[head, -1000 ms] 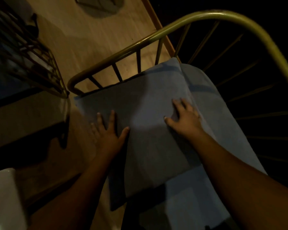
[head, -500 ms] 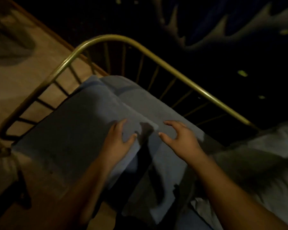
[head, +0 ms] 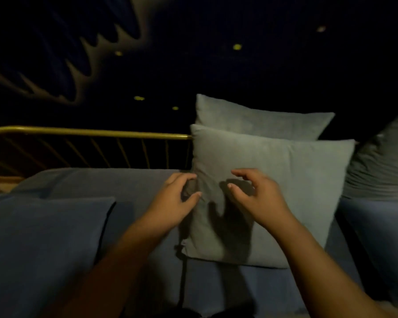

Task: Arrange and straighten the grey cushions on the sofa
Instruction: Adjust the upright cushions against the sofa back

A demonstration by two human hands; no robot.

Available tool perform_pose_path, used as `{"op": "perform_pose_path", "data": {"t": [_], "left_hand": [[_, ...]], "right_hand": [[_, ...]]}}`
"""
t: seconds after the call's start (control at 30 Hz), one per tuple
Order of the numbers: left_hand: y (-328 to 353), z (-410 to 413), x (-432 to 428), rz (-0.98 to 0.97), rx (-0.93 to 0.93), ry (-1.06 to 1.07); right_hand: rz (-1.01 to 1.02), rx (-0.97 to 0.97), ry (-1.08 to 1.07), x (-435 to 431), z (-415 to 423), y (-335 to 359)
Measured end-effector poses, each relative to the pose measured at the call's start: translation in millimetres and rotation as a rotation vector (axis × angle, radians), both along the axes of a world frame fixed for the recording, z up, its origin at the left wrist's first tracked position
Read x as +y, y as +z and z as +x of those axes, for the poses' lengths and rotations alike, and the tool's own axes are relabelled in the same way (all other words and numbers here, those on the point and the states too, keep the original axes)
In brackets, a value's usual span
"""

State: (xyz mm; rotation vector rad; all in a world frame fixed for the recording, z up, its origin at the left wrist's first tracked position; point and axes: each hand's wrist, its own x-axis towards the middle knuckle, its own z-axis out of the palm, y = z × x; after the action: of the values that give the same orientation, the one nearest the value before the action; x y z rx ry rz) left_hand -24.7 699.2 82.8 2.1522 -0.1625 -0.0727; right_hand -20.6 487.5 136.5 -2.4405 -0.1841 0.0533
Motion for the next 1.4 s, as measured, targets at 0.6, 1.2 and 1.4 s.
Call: {"op": "perform_pose_path", "data": {"t": [0.6,1.2,1.4], "left_hand": [[-79,13,-87,-0.240,0.424,0.387],[-14,-30,44,-0.414,0.294,0.458],[4,-33,163,-0.453,0.366,0.652]], "right_hand": [[0.556,0.280,-0.506,-241,-21,-114],[0.651,0.078,-0.312,-85,-29,-80],[0.608,0.120,-0.110,43,-1,-77]]}}
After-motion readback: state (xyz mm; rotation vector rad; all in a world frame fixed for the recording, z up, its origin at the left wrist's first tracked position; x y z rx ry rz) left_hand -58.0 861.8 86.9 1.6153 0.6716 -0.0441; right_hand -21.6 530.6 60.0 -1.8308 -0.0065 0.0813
